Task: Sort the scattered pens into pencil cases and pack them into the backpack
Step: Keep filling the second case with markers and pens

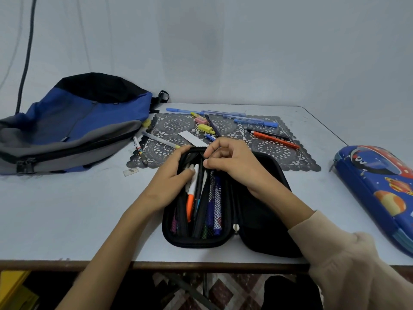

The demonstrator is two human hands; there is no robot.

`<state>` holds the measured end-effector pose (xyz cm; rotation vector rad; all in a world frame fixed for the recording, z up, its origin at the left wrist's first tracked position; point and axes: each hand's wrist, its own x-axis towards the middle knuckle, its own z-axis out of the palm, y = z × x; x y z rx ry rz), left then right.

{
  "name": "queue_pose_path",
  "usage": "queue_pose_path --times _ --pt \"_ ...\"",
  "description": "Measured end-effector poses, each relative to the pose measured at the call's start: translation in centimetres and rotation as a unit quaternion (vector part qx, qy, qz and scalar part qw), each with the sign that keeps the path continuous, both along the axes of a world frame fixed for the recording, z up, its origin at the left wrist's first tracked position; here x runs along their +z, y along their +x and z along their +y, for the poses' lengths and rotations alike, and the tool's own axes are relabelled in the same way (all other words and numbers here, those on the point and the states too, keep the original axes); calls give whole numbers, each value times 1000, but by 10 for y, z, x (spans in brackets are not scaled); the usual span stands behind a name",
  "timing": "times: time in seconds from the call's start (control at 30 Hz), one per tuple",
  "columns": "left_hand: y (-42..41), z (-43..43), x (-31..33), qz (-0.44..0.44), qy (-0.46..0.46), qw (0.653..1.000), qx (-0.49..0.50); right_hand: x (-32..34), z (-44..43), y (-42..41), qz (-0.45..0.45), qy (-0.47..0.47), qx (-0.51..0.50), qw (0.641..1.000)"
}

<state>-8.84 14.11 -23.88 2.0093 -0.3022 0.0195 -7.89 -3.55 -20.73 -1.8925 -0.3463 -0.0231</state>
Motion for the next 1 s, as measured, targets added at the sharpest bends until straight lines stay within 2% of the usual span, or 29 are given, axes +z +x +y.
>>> queue_pose_path --times 0.1,0.17,0.33,0.47,0.6,0.73,1.0 --pt "-1 -1 0 40 -77 996 8 0 0 0 -2 -4 3 1000" --pt "-2 0 -1 60 -96 994 2 0 -1 0 -2 -4 4 1000" --pt "-3 3 -2 70 -57 995 -38 0 -1 1 -3 -8 4 1000" --pt "-4 -1 -4 31 61 996 -55 0 -1 1 -2 -1 10 1000" --pt "-4 -3 -12 -6 123 992 -16 -1 0 1 -3 -2 10 1000" --pt "-10 -6 -14 -47 127 991 17 -1 0 2 0 -4 12 1000" --pt "-22 -10 -4 -70 86 993 34 -2 0 2 2 -7 11 1000"
